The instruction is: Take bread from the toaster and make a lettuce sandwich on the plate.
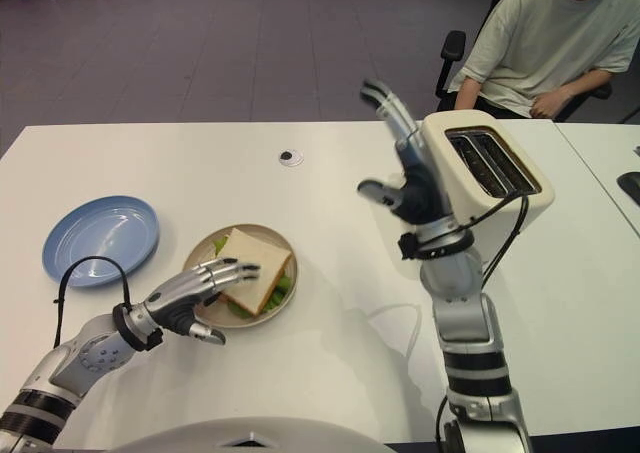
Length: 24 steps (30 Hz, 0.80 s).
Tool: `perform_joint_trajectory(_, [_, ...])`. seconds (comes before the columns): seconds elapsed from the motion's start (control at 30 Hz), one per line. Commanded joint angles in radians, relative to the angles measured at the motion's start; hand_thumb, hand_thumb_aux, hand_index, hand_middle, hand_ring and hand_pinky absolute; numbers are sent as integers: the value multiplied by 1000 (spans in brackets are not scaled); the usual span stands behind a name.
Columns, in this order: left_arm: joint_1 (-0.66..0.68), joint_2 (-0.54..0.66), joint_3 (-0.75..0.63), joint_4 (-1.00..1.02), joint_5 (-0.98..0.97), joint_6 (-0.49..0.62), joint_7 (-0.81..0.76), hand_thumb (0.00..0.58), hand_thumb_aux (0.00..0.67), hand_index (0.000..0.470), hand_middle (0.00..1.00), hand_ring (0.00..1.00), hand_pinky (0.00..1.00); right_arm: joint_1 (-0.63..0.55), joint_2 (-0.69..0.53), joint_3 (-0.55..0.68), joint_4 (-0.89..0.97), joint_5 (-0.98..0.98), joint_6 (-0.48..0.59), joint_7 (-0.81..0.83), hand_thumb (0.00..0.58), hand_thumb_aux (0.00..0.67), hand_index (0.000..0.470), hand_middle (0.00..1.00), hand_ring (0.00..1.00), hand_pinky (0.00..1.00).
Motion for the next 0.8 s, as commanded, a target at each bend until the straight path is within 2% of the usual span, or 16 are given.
perform_joint_trajectory(0.03, [5, -59, 81, -130, -195, -41, 55, 0, 0, 0, 0, 0, 0, 39, 5, 25, 18, -1, -16, 21, 0, 0, 0, 0, 0, 0])
perform_joint_trajectory(0.13, [109, -12, 56, -277, -417, 10, -30, 0, 0, 0, 0, 0, 0, 58, 8, 65, 21, 1, -35, 50, 0, 0, 0, 0, 0, 0])
perform_joint_trajectory(0.17, [147, 16, 46, -310, -484, 29, -70, 152, 95, 66, 0, 0, 0, 69, 3, 87, 20, 7, -47, 71, 337, 236, 166, 329, 329, 329])
perform_joint_trajectory(0.2, [186, 43, 40, -334, -538, 46, -111, 508, 434, 304, 165, 165, 165, 82, -5, 113, 21, 29, -52, 107, 578, 628, 441, 937, 937, 937])
perform_joint_trajectory(0.23, [232, 75, 30, -339, -579, 48, -160, 580, 670, 470, 820, 820, 820, 98, -21, 143, 22, 46, -64, 148, 580, 670, 470, 1000, 1000, 1000])
perform_joint_trajectory(0.27, [278, 106, 16, -331, -594, 53, -212, 580, 670, 470, 1000, 1000, 1000, 117, -38, 171, 18, 78, -73, 196, 580, 670, 470, 1000, 1000, 1000])
perform_joint_trajectory(0.33, [358, 154, -15, -278, -562, 68, -306, 580, 670, 470, 1000, 1000, 1000, 156, -83, 225, -1, 143, -94, 296, 580, 670, 470, 1000, 1000, 1000])
perform_joint_trajectory(0.43, [429, 215, -43, -168, -470, 87, -416, 580, 670, 470, 1000, 1000, 1000, 218, -194, 334, -14, 217, -189, 473, 580, 670, 470, 1000, 1000, 1000])
perform_joint_trajectory(0.57, [337, 169, -41, -69, -365, 189, -429, 580, 670, 470, 1000, 1000, 1000, 211, -245, 421, 63, 174, -257, 586, 580, 670, 470, 1000, 1000, 1000])
perform_joint_trajectory(0.7, [189, 66, -98, 28, -163, 290, -363, 580, 670, 470, 1000, 1000, 1000, 112, -165, 449, 244, -88, -248, 485, 580, 670, 470, 1000, 1000, 1000])
perform_joint_trajectory(0.8, [73, -18, -152, 94, -72, 314, -316, 580, 670, 470, 929, 929, 929, 16, -79, 446, 396, -309, -167, 281, 580, 670, 470, 1000, 1000, 1000])
